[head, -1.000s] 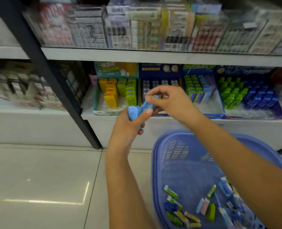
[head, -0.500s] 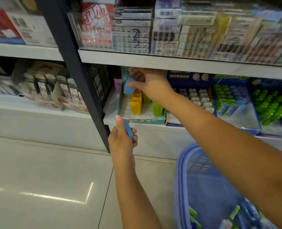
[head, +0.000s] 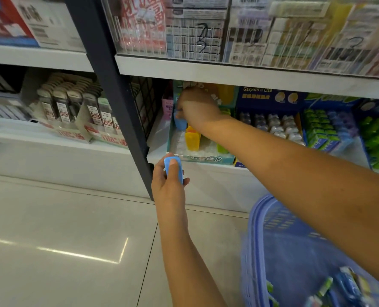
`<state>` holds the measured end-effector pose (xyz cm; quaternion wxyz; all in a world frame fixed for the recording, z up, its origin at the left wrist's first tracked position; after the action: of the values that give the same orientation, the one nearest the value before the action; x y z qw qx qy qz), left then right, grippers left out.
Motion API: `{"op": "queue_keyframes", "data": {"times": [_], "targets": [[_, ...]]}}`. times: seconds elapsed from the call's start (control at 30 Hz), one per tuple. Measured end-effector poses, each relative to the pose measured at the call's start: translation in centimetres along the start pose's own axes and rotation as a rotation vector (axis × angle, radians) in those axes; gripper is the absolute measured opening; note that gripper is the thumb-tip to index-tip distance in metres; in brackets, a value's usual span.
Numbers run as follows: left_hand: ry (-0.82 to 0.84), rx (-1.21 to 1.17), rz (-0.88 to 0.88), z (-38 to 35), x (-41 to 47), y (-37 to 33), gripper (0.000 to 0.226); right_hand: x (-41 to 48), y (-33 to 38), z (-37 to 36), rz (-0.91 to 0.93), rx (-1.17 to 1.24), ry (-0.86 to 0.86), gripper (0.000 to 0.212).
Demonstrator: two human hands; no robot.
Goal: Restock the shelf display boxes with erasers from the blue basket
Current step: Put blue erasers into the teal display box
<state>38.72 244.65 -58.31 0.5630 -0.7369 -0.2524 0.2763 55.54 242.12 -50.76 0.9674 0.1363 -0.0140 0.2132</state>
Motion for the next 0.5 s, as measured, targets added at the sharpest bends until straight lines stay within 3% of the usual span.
{"op": "queue_keyframes", "data": {"times": [0.07, 0.27, 0.37, 0.43, 0.5], "targets": [[0.008, -0.004, -0.012, 0.2, 0.1, 0.1, 0.019, -0.4, 0.2, -0.8, -0.03, -0.028, -0.054, 0.014], [0.003, -0.011, -0.042, -0.2, -0.3, -0.4, 0.025, -0.5, 0.3, -1.1, -0.042, -0.151, -0.024, 0.042], [-0.012, -0.012, -0.071, -0.4, -0.4, -0.6, 0.025, -1.7, 0.2, 0.4, -0.05, -0.047, 0.059, 0.054], [-0.016, -0.013, -0.1, -0.6, -0.5, -0.8, 0.024, -3.6, -0.2, 1.6, 0.086, 0.14, 0.077, 0.044], [-0.021, -0.034, -0.122, -0.7, -0.4, -1.2, 0.023, -6.0, -0.4, 2.8, 0.163, 0.421, 0.215, 0.03]]}}
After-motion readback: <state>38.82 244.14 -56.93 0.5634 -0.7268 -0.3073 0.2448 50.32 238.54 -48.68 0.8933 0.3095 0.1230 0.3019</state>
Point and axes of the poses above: each hand's wrist, its own x-axis towards the middle knuckle, its own z-axis out of the back of the hand, y = z × x, the point moved 1 cm from there along x, towards the middle knuckle, and after that the axes turned 9 degrees about -z, right-handed, at the moved point
